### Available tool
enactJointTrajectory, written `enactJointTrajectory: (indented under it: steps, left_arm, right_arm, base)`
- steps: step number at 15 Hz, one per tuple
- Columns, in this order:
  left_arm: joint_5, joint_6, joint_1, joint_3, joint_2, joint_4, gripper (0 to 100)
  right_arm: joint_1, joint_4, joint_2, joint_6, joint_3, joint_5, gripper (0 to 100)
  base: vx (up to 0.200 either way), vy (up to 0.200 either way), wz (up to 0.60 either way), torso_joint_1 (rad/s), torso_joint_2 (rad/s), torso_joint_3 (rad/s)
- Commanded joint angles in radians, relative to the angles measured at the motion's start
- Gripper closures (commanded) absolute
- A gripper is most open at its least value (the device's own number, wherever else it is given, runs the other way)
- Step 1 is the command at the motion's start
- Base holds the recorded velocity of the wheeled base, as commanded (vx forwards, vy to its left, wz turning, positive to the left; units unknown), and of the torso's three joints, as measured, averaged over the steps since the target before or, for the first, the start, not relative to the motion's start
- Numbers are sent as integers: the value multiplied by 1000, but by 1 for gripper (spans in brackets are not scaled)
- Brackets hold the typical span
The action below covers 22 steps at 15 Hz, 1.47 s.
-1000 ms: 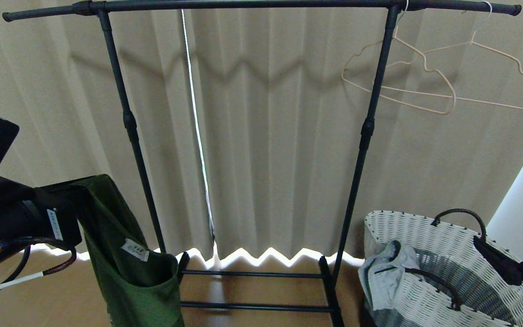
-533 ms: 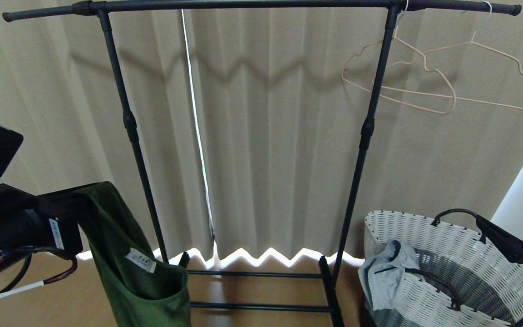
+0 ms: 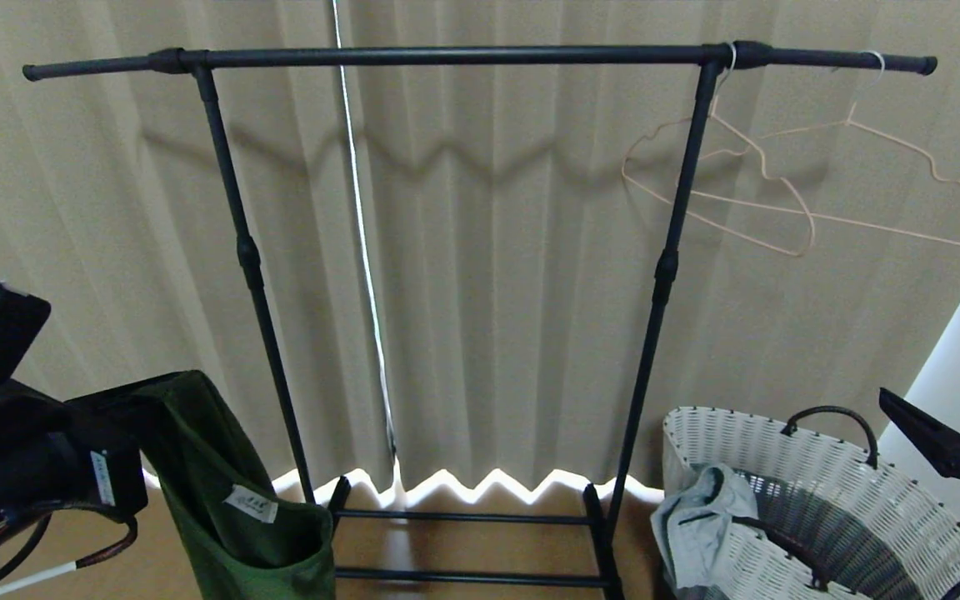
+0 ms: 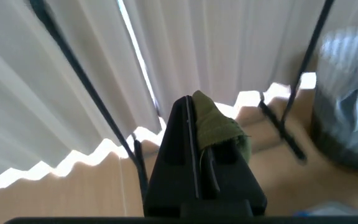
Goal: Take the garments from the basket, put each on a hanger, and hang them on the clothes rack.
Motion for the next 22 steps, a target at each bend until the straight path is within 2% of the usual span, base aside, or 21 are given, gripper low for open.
enactJointTrajectory:
  steps: [1, 10, 15, 22]
  left_arm:
    - [1, 0, 0, 32, -12, -27, 100]
    - [1, 0, 2, 108, -44, -60, 100]
    - [1, 3, 0, 108, -95, -81, 100]
    - [1, 3, 2, 98, -78, -101, 100]
  right_arm:
    - [0, 5, -1, -1, 3, 0, 0]
    - [0, 5, -5, -2, 3, -3, 0]
    - [2, 5, -4, -2, 17, 0, 0]
    - [2, 13, 2, -2, 9, -2, 0]
  base:
    - [0, 0, 0, 154, -530, -276]
    - [0, 0, 0, 212, -469, -276]
    - [0, 0, 0, 210, -478, -266]
    - [0, 0, 0, 26, -60, -31]
